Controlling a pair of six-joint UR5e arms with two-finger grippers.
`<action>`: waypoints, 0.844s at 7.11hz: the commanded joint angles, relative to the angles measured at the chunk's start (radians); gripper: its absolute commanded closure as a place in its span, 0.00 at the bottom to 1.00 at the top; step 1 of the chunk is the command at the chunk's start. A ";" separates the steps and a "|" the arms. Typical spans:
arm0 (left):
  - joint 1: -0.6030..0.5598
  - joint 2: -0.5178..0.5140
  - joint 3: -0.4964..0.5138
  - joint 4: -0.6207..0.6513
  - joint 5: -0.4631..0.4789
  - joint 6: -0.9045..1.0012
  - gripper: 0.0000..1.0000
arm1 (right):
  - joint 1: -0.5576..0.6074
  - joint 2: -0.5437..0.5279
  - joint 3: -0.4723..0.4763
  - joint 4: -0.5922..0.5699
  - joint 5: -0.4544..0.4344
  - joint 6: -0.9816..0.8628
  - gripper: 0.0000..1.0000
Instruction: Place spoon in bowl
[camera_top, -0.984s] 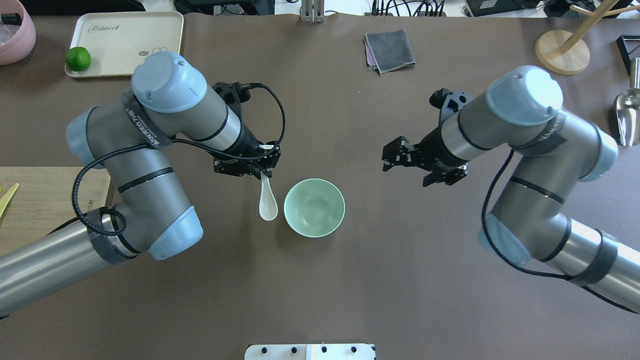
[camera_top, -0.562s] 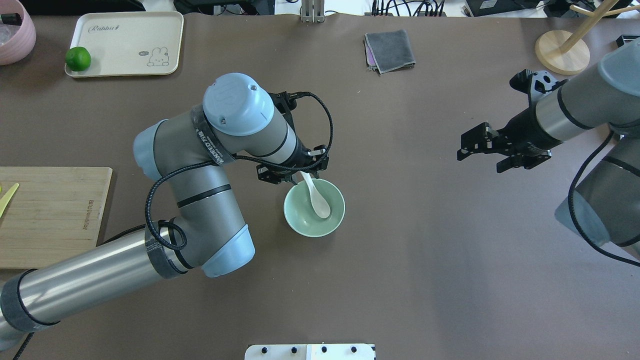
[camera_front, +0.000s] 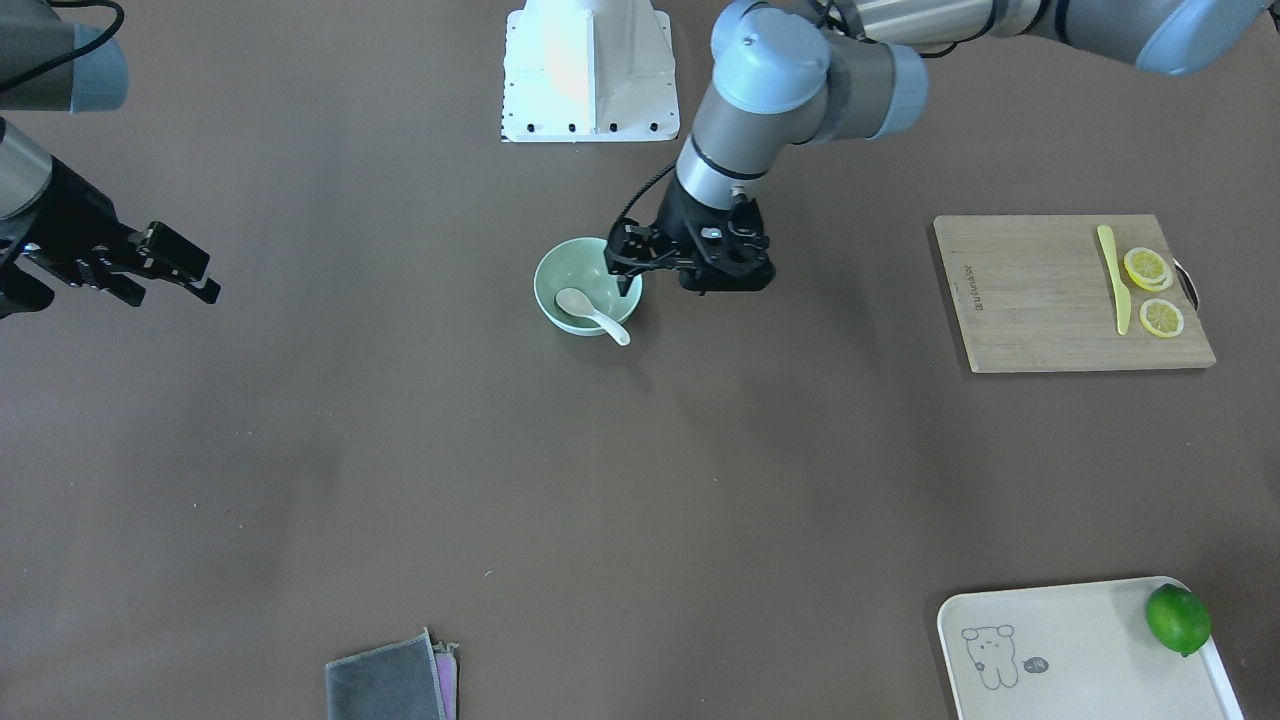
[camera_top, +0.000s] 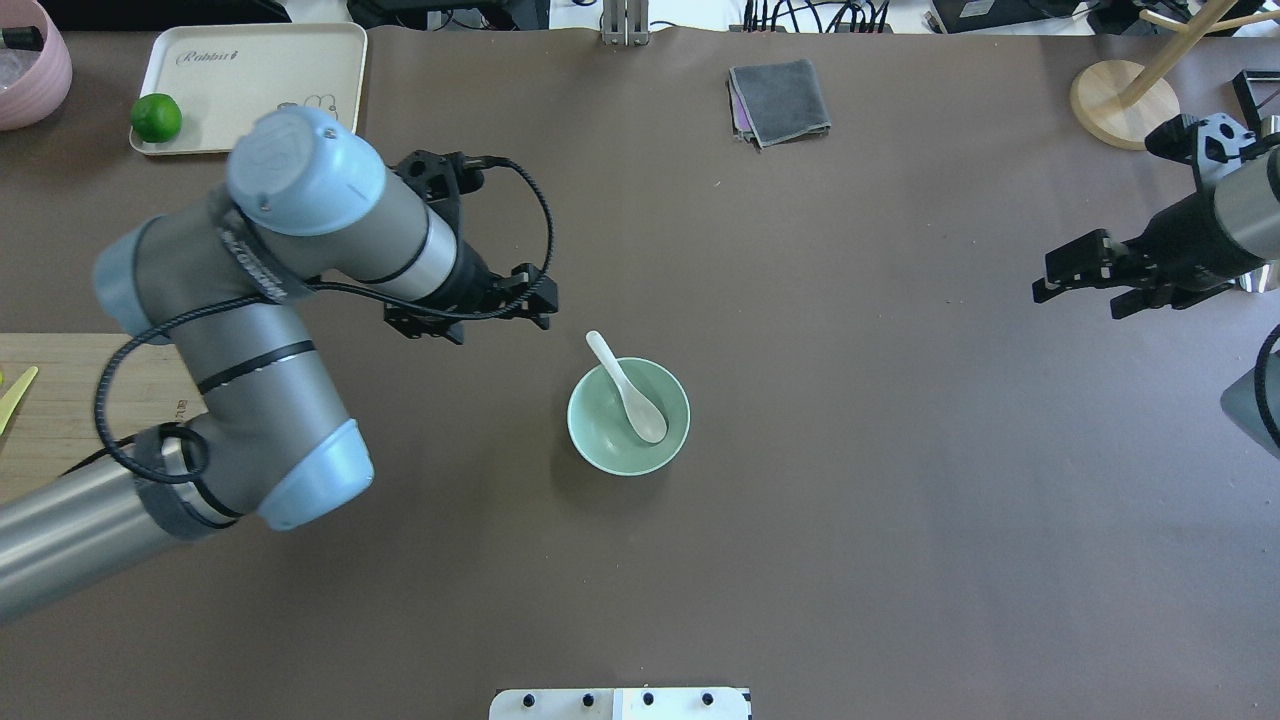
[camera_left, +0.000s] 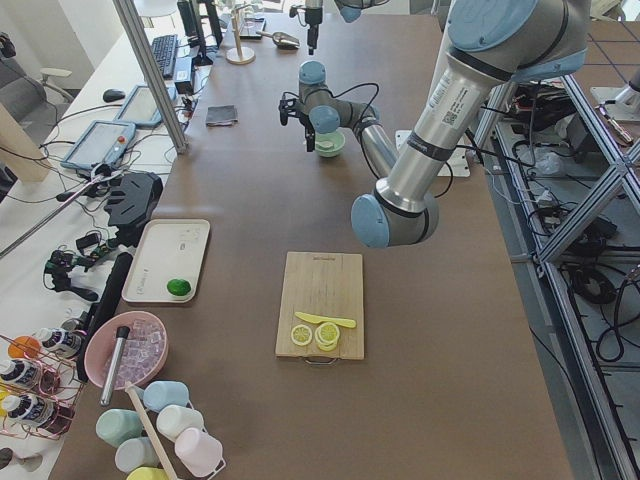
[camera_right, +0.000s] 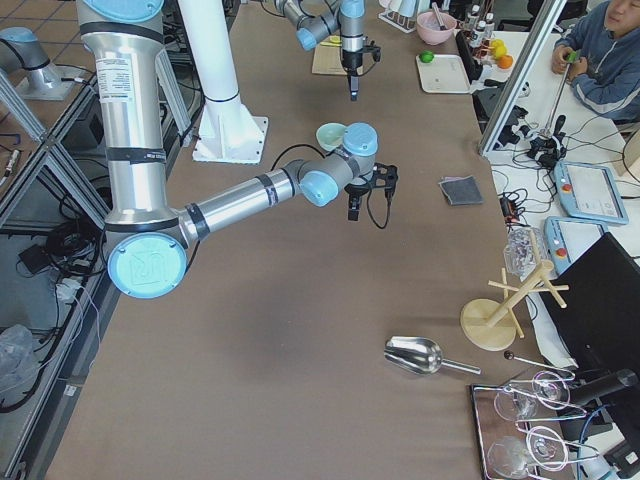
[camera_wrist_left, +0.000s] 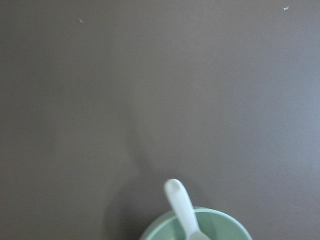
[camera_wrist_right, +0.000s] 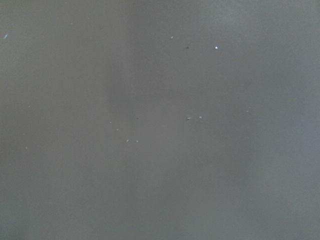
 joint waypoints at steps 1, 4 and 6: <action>-0.131 0.229 -0.131 0.005 -0.044 0.263 0.02 | 0.101 -0.067 -0.016 -0.018 0.006 -0.200 0.00; -0.521 0.559 -0.106 0.004 -0.226 0.972 0.02 | 0.210 -0.075 -0.055 -0.150 0.005 -0.502 0.00; -0.642 0.663 -0.053 -0.007 -0.251 1.178 0.02 | 0.218 -0.075 -0.089 -0.139 -0.007 -0.529 0.00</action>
